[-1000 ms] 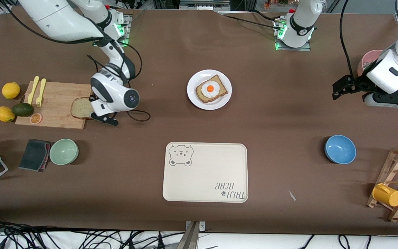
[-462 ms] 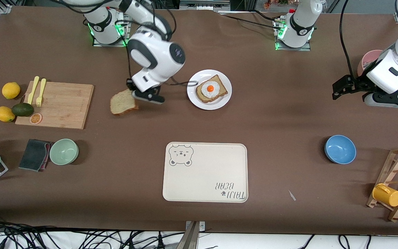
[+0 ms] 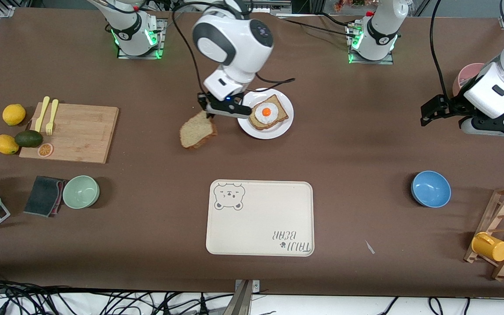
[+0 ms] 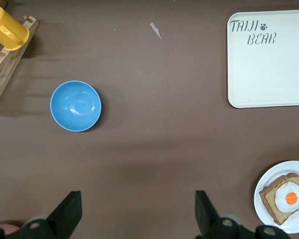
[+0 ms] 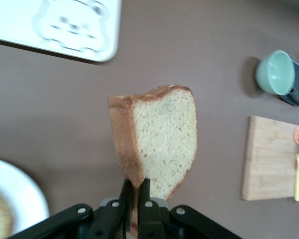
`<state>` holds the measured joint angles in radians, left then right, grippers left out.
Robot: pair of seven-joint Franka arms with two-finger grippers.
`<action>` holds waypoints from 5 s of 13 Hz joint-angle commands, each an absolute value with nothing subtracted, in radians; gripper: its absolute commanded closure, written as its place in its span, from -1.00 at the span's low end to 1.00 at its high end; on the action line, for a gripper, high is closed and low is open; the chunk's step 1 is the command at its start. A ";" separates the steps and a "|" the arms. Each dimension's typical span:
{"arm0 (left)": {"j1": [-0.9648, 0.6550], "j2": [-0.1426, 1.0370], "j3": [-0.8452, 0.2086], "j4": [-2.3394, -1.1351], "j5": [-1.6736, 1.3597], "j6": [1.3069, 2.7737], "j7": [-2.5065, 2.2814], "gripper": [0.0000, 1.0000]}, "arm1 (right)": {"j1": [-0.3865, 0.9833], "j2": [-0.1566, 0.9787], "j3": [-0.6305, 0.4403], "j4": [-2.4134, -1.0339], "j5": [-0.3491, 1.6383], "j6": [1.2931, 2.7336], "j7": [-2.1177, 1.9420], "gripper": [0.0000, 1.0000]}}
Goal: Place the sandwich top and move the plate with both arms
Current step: 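Carry the bread slice over the egg toast on the white plate, then lower the bread onto the egg toast and open the right gripper, then retract the right gripper while the left gripper reaches toward the plate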
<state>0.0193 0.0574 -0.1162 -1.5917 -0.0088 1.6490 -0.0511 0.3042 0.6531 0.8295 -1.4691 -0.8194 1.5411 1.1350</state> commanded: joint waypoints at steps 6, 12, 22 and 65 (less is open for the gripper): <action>0.017 0.041 -0.120 -1.598 0.020 1.646 -0.060 -1.00 | 0.721 0.802 0.658 -1.273 -0.880 1.608 0.983 1.00; 0.017 0.041 -0.120 -1.598 0.020 1.646 -0.060 -1.00 | 0.773 0.908 0.657 -1.188 -0.888 1.620 1.058 1.00; 0.017 0.041 -0.120 -1.598 0.020 1.641 -0.060 -1.00 | 0.775 0.925 0.660 -1.150 -0.713 1.545 1.081 1.00; -0.132 0.476 -0.172 -1.809 -0.727 1.861 0.535 -1.00 | -0.069 -0.002 0.069 -1.565 0.038 1.529 0.135 -0.99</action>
